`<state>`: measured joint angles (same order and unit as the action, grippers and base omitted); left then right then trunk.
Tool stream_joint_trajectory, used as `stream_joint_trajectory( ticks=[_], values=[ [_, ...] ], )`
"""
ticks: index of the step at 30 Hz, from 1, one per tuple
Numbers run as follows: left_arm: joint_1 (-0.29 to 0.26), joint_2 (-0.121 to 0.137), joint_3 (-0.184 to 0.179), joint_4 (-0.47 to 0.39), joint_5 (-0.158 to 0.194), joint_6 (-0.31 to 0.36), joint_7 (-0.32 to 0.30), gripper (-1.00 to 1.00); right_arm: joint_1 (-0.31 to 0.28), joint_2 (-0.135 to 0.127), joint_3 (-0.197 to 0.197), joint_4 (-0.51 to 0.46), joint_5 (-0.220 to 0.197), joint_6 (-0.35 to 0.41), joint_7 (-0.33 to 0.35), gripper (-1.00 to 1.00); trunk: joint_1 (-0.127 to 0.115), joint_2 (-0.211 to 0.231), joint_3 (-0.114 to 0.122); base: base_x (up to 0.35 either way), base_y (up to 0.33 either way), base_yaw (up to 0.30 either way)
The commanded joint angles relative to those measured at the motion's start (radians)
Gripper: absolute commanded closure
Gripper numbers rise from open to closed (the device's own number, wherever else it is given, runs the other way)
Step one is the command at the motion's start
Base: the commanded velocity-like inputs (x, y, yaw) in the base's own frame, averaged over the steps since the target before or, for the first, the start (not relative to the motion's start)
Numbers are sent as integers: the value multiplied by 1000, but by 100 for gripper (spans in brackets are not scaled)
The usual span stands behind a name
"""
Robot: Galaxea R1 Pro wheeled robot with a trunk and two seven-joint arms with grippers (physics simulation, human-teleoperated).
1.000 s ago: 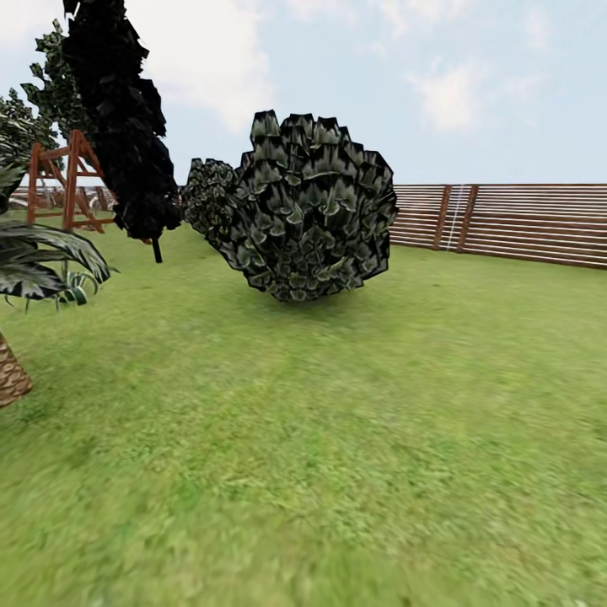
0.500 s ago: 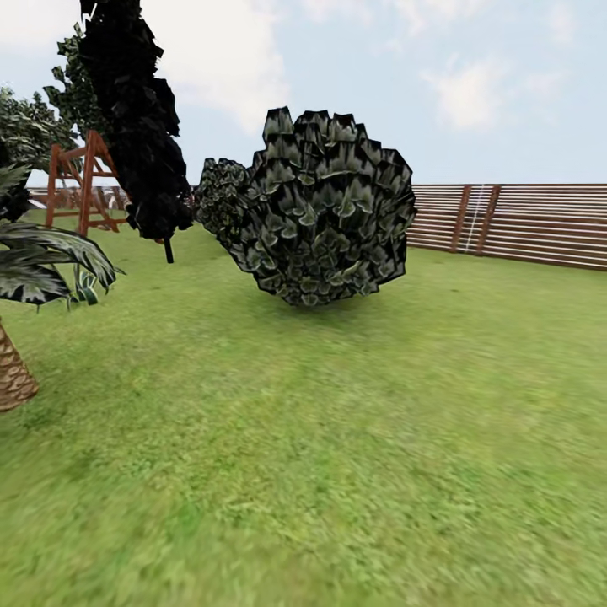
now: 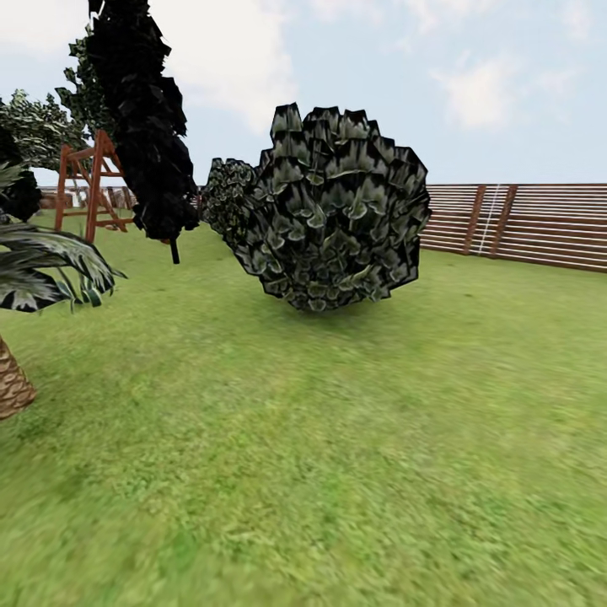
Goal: Take the three Easter eggs out of the wicker basket on the lawn in the garden, then place them on the lawn next to a single tree (choose any tree) so that all three eggs are next to the same tree and none are left in the basket.
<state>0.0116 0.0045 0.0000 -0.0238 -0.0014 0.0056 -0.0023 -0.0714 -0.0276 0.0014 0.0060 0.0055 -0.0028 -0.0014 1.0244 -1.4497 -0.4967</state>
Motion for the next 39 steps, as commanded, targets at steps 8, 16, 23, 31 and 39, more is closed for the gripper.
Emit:
stream_joint_trajectory(
  ticks=[8, 16, 23, 31, 39],
  values=[
    [1, 0, 0, -2, 0, 1, 0, -100, -1, 0, 0, 0, 1, 0, 0, -100, 1, 0, -1, 341, 0, 0],
    [1, 0, 0, -2, 0, 1, 0, -100, -1, 0, -1, 0, 1, 0, -1, -100, 1, 0, -1, 341, 0, 6],
    [1, 0, 0, -2, 0, 1, 0, -100, -1, 0, -1, 1, 1, 0, -1, -100, 1, 0, -1, 341, 0, 162],
    [1, 0, 0, -2, 0, 1, 0, -100, -1, 0, 0, 0, 1, 0, -1, -100, 1, 0, -1, 341, 0, 200],
    [1, 0, 0, -2, 0, 1, 0, -100, -1, 0, 0, 1, 1, 0, 0, -100, 1, 0, -1, 341, 0, 22]
  ],
)
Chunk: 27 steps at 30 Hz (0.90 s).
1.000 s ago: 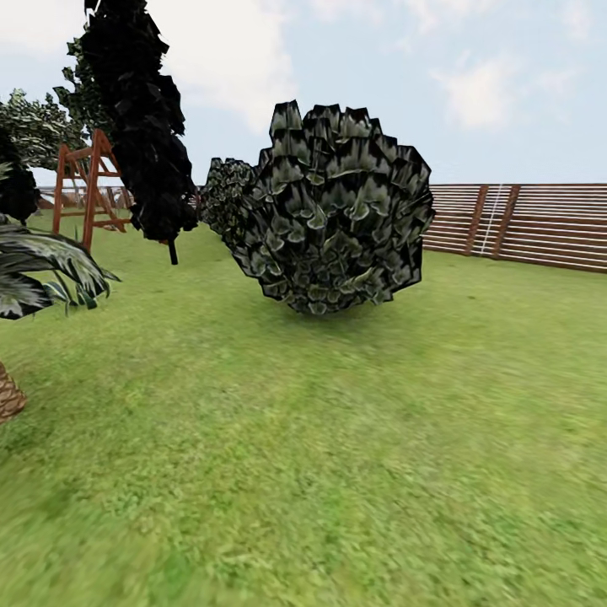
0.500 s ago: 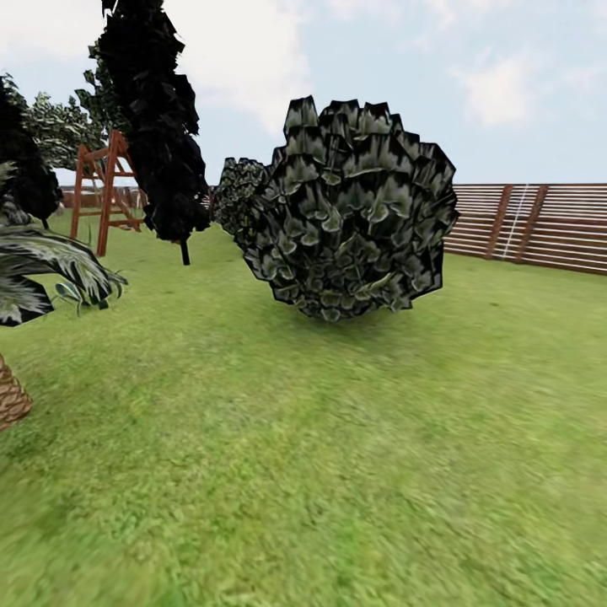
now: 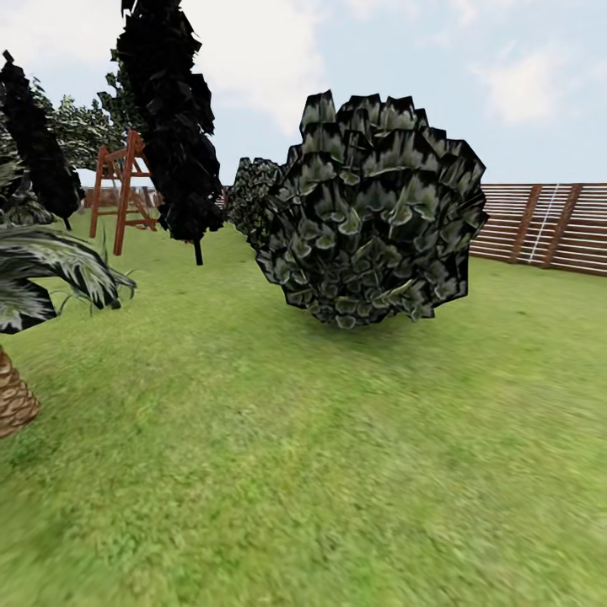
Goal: Take the three Easter eggs out of the wicker basket on the lawn in the garden, then place them on the lawn next to a single tree (choose any tree) so that all three eggs are next to the same tree and none are left in the basket.
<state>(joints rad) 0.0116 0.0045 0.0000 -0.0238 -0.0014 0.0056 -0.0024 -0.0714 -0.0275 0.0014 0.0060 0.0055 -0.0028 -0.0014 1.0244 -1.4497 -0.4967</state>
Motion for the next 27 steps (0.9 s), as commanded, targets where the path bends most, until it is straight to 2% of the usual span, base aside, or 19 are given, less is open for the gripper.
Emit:
stream_joint_trajectory(
  ticks=[1, 14, 27],
  values=[
    [1, 0, 0, -2, 0, 1, 0, -100, -1, 0, 0, 0, 1, 0, 0, -100, 1, 0, -1, 341, 0, 2],
    [1, 0, 0, -2, 0, 1, 0, -100, -1, 0, 0, 1, 1, 0, 0, -100, 1, 0, -1, 341, 0, 4],
    [1, 0, 0, -2, 0, 1, 1, -100, -1, 0, 0, 0, 0, 0, 0, -100, 1, 0, -1, 341, 0, 230]
  ],
)
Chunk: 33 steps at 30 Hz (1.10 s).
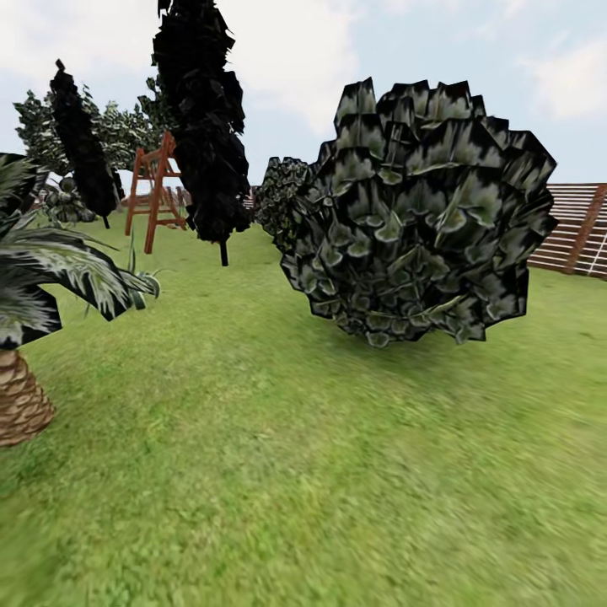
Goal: Take the three Easter eggs out of the wicker basket on the lawn in the garden, then place them on the lawn next to a single tree (choose any tree) so that all three eggs are next to the same tree and none are left in the basket.
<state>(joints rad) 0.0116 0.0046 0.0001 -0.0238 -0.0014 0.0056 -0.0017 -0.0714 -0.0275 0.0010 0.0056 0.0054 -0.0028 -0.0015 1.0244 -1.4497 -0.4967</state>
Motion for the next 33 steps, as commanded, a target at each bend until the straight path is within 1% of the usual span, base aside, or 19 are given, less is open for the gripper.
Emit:
stream_joint_trajectory(
  ticks=[1, 6, 25, 33],
  values=[
    [1, 0, 0, -2, 0, 1, 0, -100, -1, 0, 0, 1, 1, 0, 0, -100, 1, 0, -1, 341, 0, 252],
    [1, 0, 0, -2, 0, 1, 0, -100, -1, 0, 0, 1, 1, 0, 0, -100, 1, 0, -1, 341, 0, 88],
    [1, 0, 0, -2, 0, 1, 0, -100, -1, 0, 1, 1, 1, 0, 0, -100, 1, 0, -1, 341, 0, 3],
    [1, 0, 0, -2, 0, 1, 0, -100, -1, 0, 1, 1, 1, 0, 0, -100, 1, 0, -1, 341, 0, 177]
  ],
)
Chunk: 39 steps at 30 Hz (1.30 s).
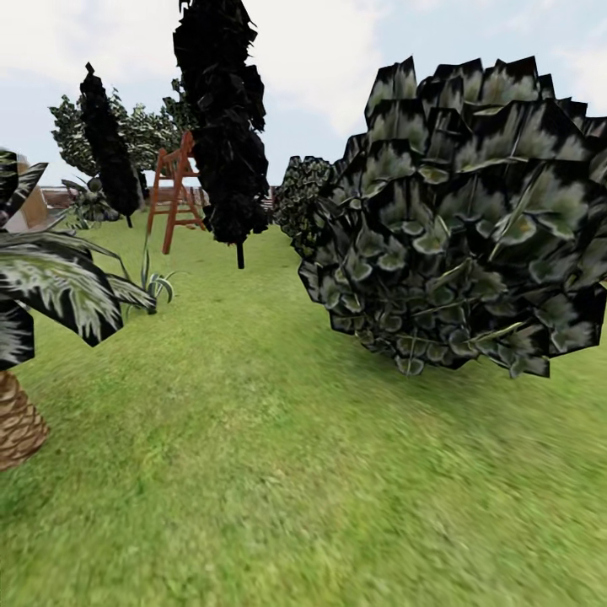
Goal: Take the three Easter eggs out of the wicker basket on the lawn in the garden, then place them on the lawn next to a single tree (choose any tree) so that all three eggs are next to the same tree and none are left in the basket.
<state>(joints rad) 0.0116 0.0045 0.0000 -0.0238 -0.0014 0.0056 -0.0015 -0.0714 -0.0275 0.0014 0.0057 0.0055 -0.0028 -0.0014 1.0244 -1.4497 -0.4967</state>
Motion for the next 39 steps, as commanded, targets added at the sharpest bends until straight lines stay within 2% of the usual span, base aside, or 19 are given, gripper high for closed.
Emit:
stream_joint_trajectory(
  ticks=[1, 34, 39],
  values=[
    [1, 0, 0, -2, 0, 1, 0, -100, -1, 0, 0, 1, 1, 0, 0, -100, 1, 0, -1, 341, 0, 76],
    [1, 0, 1, -2, 0, 1, 0, -100, -1, 0, -1, 0, 0, -1, -1, -100, 1, 0, -1, 341, 0, 3],
    [1, 0, 1, -2, 0, 1, 0, -100, -1, 0, -1, 1, 0, -1, -1, -100, 1, 0, -1, 341, 0, 161]
  ],
)
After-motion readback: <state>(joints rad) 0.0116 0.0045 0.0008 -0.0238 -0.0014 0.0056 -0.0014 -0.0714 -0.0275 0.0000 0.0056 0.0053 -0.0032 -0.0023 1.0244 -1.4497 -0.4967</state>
